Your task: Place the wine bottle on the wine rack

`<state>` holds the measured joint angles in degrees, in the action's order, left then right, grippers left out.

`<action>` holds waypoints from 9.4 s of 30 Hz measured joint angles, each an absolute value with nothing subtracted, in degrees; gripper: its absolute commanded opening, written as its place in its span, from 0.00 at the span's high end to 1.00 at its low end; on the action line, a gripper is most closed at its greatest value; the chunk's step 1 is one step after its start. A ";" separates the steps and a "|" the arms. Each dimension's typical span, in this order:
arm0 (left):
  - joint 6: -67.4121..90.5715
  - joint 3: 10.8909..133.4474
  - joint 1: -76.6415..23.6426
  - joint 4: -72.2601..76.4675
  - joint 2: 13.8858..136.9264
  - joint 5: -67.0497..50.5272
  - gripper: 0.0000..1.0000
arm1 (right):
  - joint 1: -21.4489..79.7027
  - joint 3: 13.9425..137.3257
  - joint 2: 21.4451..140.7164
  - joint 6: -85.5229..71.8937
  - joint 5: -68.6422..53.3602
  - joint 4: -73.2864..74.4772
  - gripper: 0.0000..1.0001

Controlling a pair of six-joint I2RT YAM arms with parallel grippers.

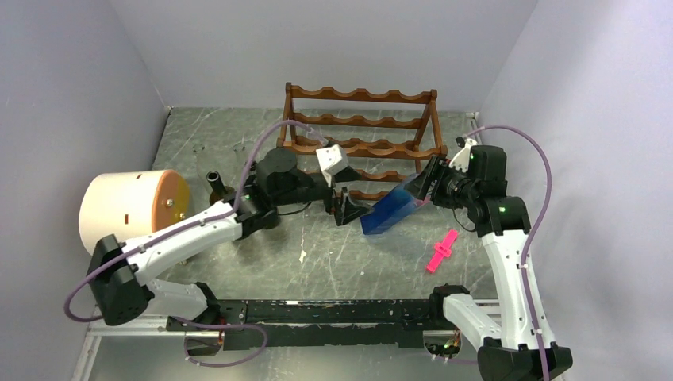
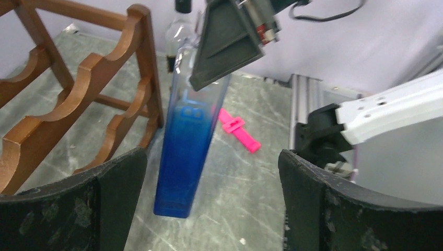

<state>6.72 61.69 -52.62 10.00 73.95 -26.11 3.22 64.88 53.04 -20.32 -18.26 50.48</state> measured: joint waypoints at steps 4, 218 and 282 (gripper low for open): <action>2.68 61.34 -54.04 11.90 78.37 -22.35 0.01 | 3.22 64.36 52.07 -22.37 -20.60 48.93 0.74; 23.49 87.59 -22.22 -23.92 86.19 -8.29 0.30 | 37.93 58.59 55.00 -19.40 -10.50 46.78 1.00; 26.17 83.50 -18.57 -22.81 88.51 -15.29 0.66 | 46.54 62.35 62.76 -27.14 9.52 49.15 1.00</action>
